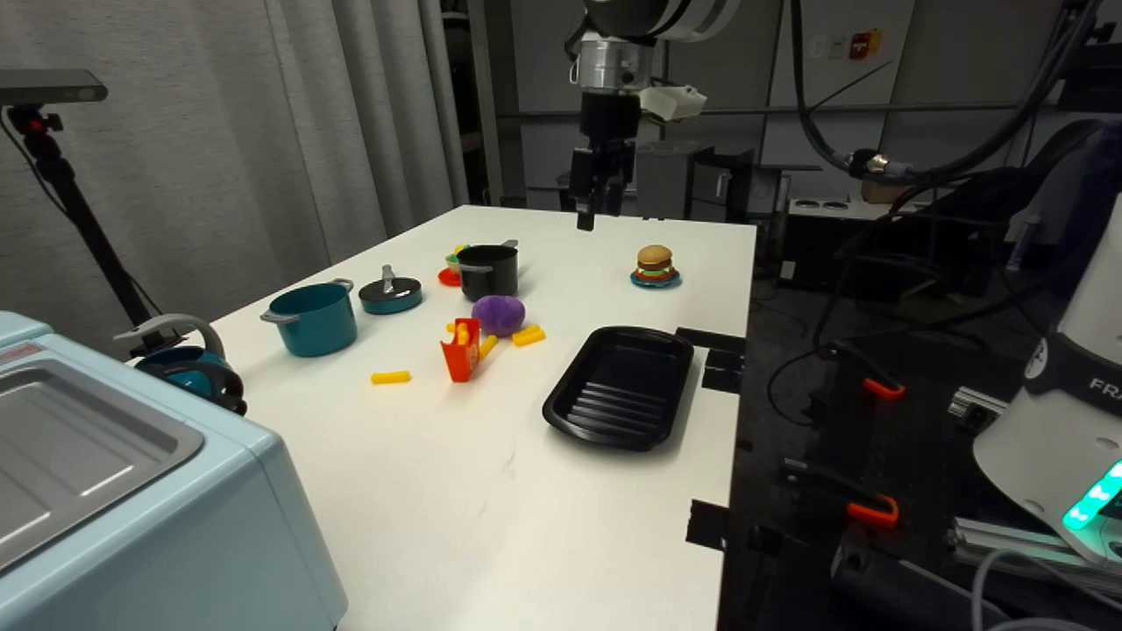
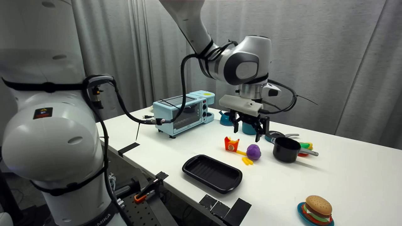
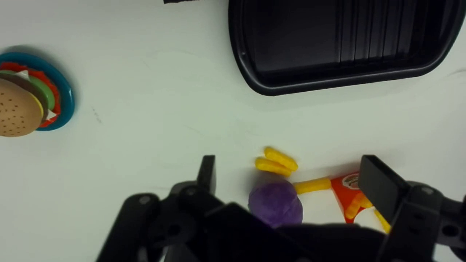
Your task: Put the toy frech-fry in the red container
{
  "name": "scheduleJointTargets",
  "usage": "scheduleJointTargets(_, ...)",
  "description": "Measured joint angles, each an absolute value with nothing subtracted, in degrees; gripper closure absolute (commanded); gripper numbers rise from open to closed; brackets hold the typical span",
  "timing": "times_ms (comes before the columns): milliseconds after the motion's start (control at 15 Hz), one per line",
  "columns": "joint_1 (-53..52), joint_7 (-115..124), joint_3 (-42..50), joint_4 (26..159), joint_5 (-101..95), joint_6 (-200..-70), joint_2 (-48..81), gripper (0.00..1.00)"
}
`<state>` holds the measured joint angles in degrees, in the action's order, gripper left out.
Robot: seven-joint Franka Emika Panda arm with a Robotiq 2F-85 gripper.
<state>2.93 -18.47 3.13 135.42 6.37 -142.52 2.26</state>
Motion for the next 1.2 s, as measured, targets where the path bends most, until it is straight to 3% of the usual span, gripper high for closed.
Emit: scheduleJointTargets(1200,6.3,-34.7,-2.5,119.1,4.6,-147.0,25.3,0.0)
